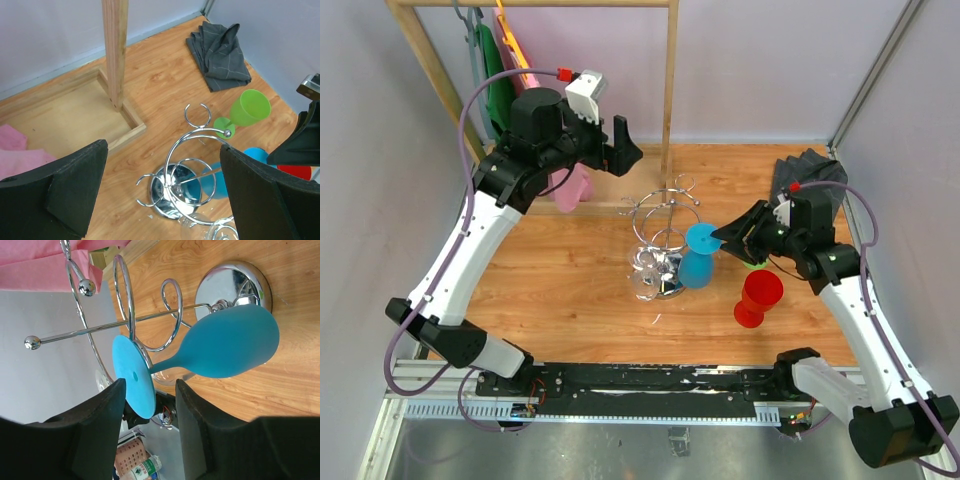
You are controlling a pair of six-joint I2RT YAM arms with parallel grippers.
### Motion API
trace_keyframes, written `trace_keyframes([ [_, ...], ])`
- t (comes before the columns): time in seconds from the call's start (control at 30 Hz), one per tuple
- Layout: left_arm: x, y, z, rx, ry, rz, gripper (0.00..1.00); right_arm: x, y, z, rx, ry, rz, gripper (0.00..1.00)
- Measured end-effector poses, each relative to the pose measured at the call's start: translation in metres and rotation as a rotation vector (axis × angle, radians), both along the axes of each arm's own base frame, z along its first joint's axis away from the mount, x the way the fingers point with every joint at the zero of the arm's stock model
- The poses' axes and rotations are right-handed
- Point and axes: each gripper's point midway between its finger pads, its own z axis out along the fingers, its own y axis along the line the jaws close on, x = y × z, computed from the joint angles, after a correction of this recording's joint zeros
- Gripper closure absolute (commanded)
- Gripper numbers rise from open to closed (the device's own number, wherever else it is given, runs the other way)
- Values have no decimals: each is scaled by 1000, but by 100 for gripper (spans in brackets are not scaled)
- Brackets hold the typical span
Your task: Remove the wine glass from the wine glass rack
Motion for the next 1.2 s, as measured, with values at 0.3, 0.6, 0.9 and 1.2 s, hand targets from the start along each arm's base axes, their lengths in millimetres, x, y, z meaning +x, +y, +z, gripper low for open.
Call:
trace_keyframes([
  [0.3, 0, -2, -2, 0, 6, -12, 1, 1, 1, 2, 13, -11, 2, 68],
  [0.6, 2, -4, -6, 4, 16, -17, 1, 0, 4, -2, 38, -2, 2, 88],
  [0.9, 1, -6, -7, 2, 21, -30, 1, -2, 5, 3, 53, -15, 2, 98],
  [1.2, 0, -9, -9, 2, 28, -42, 1, -2, 5, 4, 67, -4, -3, 58],
])
